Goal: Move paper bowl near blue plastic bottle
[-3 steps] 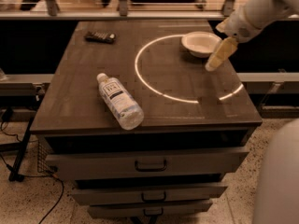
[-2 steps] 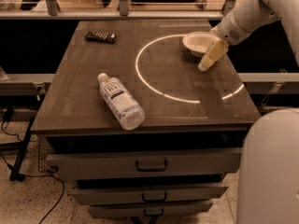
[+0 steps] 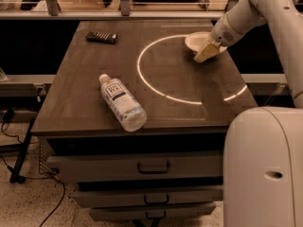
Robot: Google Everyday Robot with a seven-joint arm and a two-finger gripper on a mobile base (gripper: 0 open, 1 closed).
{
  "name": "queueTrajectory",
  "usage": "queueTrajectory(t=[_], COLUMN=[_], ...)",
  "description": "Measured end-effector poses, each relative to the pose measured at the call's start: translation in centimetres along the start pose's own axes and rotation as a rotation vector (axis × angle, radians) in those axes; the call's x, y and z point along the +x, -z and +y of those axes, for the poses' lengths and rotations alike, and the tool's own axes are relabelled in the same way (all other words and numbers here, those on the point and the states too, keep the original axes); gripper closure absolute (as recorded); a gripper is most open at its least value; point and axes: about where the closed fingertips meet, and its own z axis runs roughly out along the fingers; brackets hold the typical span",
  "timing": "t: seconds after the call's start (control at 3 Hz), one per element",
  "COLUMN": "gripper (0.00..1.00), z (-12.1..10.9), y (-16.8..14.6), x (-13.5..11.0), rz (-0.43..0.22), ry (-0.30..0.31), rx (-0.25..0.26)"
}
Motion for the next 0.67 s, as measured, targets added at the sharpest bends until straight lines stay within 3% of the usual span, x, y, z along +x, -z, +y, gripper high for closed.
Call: queueTrajectory(t=[0.33, 0.67], gripper=[0.80, 1.00], z=[0.3, 1.2], y=[0.8, 3.0], x=[-0.4, -1.8], rz=[-0.003, -0.008], ry=[0.014, 0.091], rx=[-0.005, 0.011])
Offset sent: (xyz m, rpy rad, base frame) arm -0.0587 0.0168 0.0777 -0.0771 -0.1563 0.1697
